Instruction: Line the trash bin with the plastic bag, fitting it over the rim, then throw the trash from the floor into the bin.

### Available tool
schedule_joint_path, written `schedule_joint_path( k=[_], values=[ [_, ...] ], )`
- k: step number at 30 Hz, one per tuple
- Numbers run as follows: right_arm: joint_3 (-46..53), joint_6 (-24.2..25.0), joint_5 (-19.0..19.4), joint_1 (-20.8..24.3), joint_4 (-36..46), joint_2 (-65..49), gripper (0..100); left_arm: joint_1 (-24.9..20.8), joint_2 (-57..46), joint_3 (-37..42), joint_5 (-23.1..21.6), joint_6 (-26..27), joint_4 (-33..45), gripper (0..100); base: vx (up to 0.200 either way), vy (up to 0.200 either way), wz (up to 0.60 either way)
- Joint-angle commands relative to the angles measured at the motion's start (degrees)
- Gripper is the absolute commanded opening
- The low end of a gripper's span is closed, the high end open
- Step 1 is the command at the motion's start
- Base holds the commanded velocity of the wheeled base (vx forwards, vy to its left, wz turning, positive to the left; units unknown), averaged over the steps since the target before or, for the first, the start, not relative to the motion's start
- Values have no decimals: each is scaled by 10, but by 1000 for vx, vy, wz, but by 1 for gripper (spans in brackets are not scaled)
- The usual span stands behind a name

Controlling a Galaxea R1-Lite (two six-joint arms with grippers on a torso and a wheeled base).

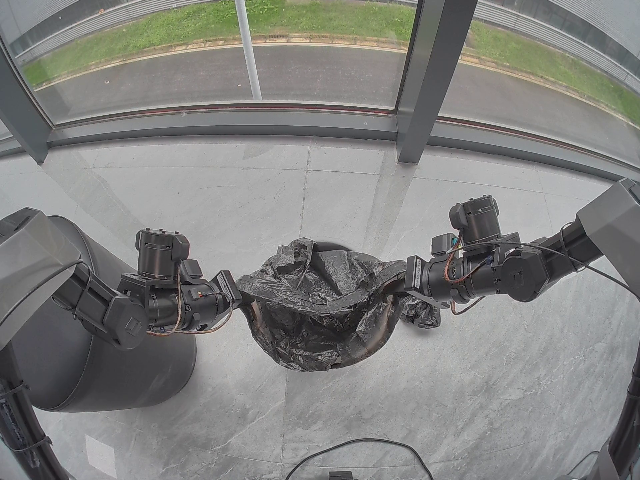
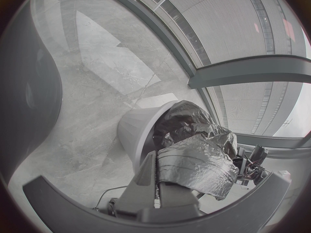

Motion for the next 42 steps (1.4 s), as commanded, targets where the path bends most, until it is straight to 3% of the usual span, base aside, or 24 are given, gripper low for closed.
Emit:
schedule_joint_path(
  k=[1,16,42],
  values=[
    [-1,-3,1,-5,-7,10,0,6,30,-26,1,9,9,0,0,0,0],
    [-8,-15,0,-9,-41,31,0,34,72,-114,2,30,66,0,0,0,0],
    [4,-50,-1,-29,-41,49,0,32,101,-162,1,47,70,0,0,0,0]
  ],
)
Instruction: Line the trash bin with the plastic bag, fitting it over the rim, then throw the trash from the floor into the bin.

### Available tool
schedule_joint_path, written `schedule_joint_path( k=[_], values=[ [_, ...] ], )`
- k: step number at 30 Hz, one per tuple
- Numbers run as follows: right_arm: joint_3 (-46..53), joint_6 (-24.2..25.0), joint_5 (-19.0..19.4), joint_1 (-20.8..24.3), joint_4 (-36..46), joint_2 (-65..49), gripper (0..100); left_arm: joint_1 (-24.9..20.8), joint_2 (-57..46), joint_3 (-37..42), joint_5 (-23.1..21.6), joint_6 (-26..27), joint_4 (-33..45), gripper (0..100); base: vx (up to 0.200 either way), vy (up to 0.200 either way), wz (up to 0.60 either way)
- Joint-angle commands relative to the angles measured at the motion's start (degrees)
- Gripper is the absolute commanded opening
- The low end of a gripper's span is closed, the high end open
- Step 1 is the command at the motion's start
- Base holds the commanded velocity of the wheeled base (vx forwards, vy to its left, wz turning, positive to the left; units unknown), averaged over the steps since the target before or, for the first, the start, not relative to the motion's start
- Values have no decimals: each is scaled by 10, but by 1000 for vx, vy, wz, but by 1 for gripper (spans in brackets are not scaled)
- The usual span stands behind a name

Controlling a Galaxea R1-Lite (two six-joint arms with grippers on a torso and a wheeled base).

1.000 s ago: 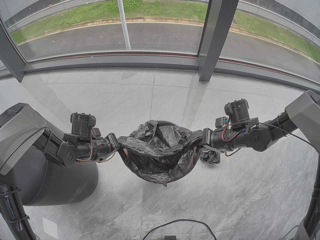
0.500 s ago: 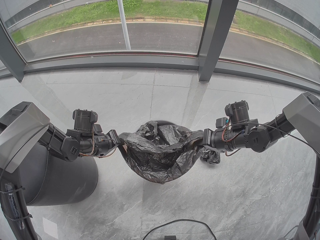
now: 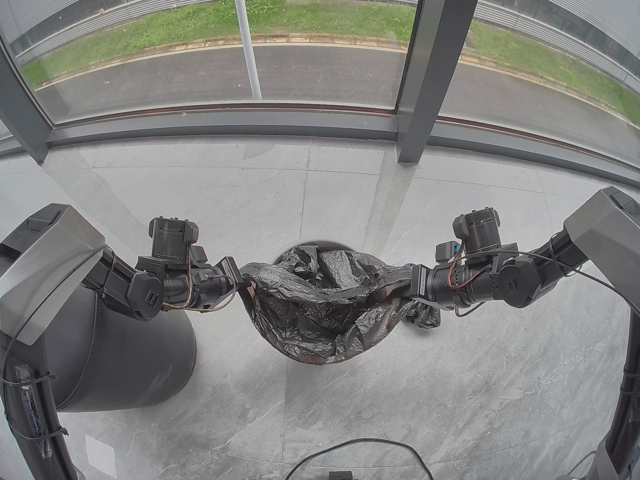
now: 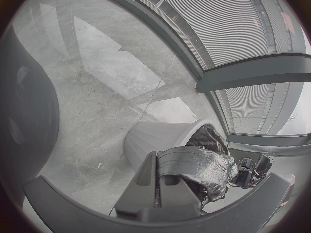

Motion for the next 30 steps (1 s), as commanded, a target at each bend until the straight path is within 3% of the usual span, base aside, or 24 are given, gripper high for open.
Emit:
schedule_joint_path(
  k=[1,16,17,30],
  values=[
    [-3,-3,0,1,0,9,0,-2,6,-14,0,0,2,0,0,0,0],
    [-6,-5,-5,8,0,17,0,-4,10,-12,13,-1,2,0,0,0,0],
    [-6,-5,-5,8,0,17,100,-4,10,-12,14,-1,2,0,0,0,0],
    [-6,-4,-24,6,-1,0,100,-5,6,-14,15,-3,2,0,0,0,0]
  ],
)
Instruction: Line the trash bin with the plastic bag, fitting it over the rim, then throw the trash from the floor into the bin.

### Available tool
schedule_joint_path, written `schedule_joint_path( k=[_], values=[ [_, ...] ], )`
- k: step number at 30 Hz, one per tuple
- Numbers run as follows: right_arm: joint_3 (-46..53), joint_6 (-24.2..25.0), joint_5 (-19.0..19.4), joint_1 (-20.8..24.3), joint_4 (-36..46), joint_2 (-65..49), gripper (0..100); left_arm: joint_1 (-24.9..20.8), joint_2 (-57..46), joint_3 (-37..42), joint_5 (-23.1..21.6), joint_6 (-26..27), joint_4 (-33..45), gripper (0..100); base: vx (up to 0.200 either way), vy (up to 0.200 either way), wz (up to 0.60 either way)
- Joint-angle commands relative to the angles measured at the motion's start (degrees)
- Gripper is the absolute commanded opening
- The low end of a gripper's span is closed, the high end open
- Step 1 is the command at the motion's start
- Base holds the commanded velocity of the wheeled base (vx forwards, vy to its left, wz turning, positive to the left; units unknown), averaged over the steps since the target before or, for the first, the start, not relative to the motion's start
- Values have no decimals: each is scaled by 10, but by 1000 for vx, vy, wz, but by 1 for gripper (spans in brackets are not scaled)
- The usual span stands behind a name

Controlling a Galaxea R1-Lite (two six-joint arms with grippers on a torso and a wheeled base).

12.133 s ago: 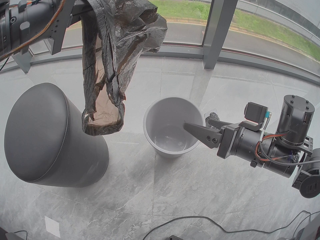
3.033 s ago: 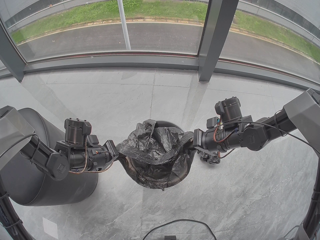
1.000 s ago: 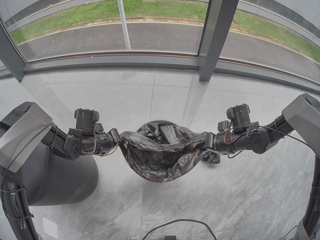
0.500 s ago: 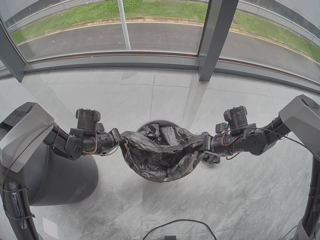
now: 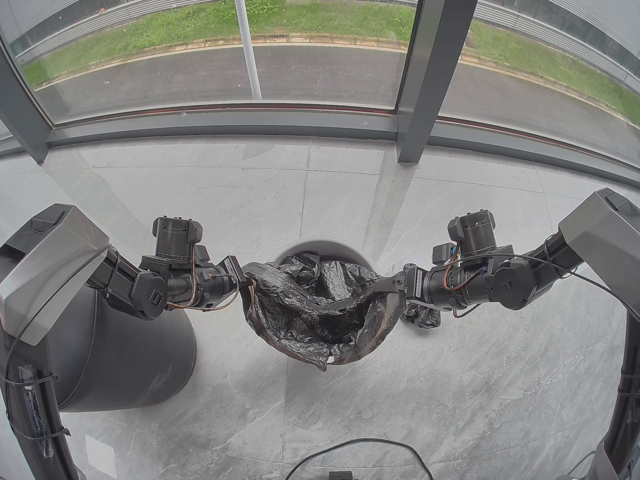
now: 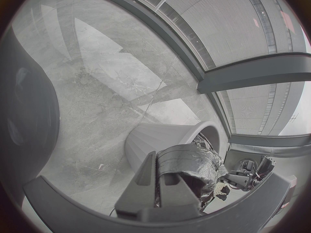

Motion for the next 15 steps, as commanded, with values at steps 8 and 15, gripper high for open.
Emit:
schedule_joint_path(
  k=[8,15],
  values=[
    [5,-2,0,2,3,-72,100,0,-9,3,8,0,-8,0,0,0,0],
    [5,-9,0,40,9,-97,100,-2,-6,2,34,1,-7,0,0,0,0]
  ],
)
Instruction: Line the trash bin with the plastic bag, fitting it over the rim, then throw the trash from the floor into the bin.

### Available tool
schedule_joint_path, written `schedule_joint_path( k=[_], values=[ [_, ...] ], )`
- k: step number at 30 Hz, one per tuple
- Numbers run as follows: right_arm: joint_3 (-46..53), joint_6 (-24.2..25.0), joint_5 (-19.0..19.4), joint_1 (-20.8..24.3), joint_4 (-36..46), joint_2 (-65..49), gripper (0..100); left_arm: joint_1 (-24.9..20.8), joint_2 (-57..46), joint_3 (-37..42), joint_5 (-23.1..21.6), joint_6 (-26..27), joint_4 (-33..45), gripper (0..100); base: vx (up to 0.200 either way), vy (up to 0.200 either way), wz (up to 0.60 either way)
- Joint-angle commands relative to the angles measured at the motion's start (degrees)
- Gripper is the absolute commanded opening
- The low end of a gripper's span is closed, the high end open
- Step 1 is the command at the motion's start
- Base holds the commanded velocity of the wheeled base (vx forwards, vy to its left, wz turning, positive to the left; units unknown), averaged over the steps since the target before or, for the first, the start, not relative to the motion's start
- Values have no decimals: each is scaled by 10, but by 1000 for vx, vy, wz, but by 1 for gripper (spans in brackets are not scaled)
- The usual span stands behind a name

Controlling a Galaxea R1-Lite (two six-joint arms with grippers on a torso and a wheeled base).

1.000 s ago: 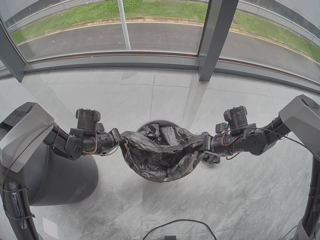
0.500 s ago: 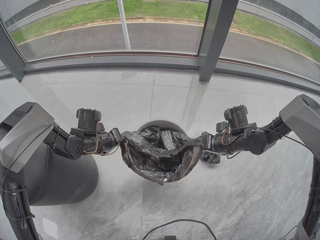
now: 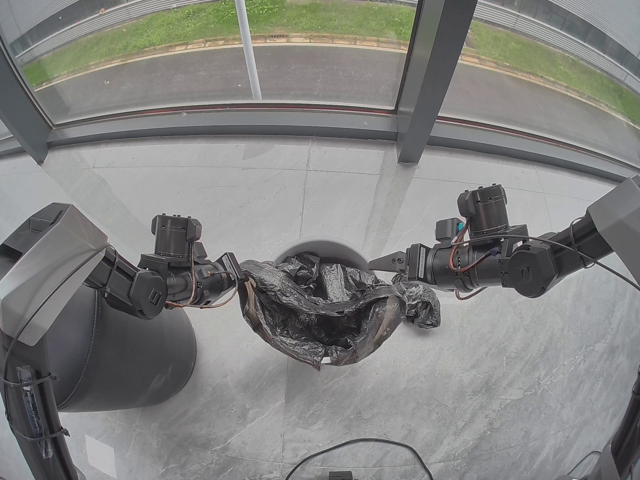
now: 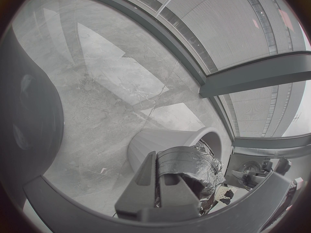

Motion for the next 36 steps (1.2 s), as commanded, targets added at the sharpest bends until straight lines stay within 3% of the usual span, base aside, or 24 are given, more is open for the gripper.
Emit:
schedule_joint_path(
  k=[1,7,16,23,26,29,32,33,36],
  values=[
    [3,-1,0,30,1,-25,100,-1,0,0,1,0,0,0,0,0,0],
    [-2,-16,0,58,2,-20,100,-4,-1,2,2,0,0,0,100,0,0],
    [1,-15,0,59,2,-18,100,-9,-1,3,3,-1,-1,0,200,0,0],
    [3,-21,0,70,22,-10,100,-15,-4,6,4,0,-1,0,0,0,0],
    [3,-48,-3,85,25,1,100,-17,-6,12,4,1,-1,0,0,0,0],
    [-3,-60,-47,115,25,14,100,-18,-10,15,4,1,-1,0,0,0,0],
    [-4,-61,-52,117,25,16,100,-18,-10,15,4,1,-1,0,0,0,0],
    [-14,-94,-155,158,25,49,100,-18,-18,19,4,0,-1,0,0,0,0],
    [-18,-133,-193,171,25,71,100,-24,-21,23,4,-3,0,0,0,0,0]
  ],
)
